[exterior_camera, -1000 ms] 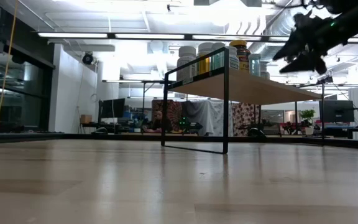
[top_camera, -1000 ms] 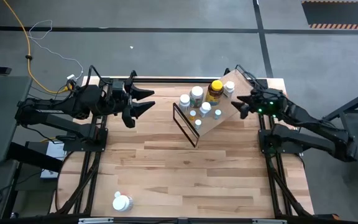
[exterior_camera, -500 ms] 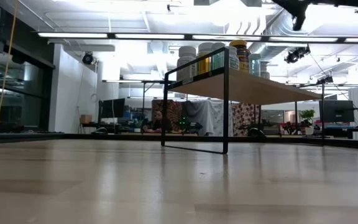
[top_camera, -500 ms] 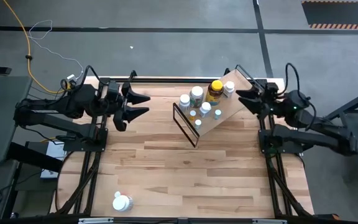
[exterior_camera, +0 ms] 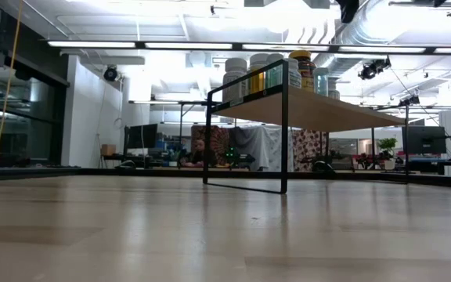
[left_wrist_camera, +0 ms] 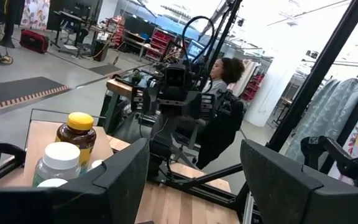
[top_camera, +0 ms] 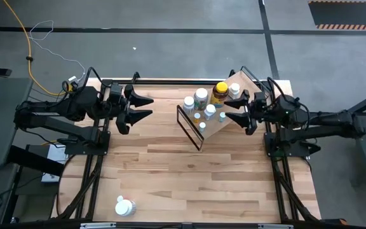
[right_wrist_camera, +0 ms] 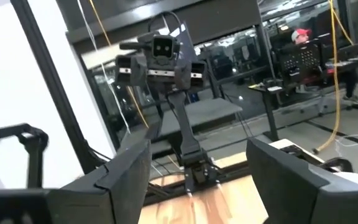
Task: Pick and place medicine bottles onto shelf by color
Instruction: Put the large white pill bottle on the shelf
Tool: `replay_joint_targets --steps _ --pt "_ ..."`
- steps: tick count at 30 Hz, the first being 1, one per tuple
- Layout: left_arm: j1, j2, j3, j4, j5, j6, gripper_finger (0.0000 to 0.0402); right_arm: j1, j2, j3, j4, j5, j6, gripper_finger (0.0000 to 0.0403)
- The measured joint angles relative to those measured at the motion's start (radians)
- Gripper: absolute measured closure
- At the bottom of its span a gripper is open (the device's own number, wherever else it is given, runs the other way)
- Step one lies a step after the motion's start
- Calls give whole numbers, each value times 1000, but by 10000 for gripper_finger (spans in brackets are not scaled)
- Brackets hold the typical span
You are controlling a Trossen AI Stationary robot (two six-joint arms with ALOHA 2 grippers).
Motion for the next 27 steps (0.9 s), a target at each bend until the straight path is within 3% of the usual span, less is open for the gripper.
replay_joint_targets --steps 5,10,15,27 --pt "0 0 0 -7 3 -44 161 5 9 59 -93 14 -17 149" --pt "-40 24 0 -77 89 -107 161 5 10 68 -117 14 -17 149" --pt "-186 57 26 -150 110 -193 160 5 11 68 -128 14 -17 149" --pt "-619 308 289 -708 103 -520 160 4 11 68 -161 14 -15 149"
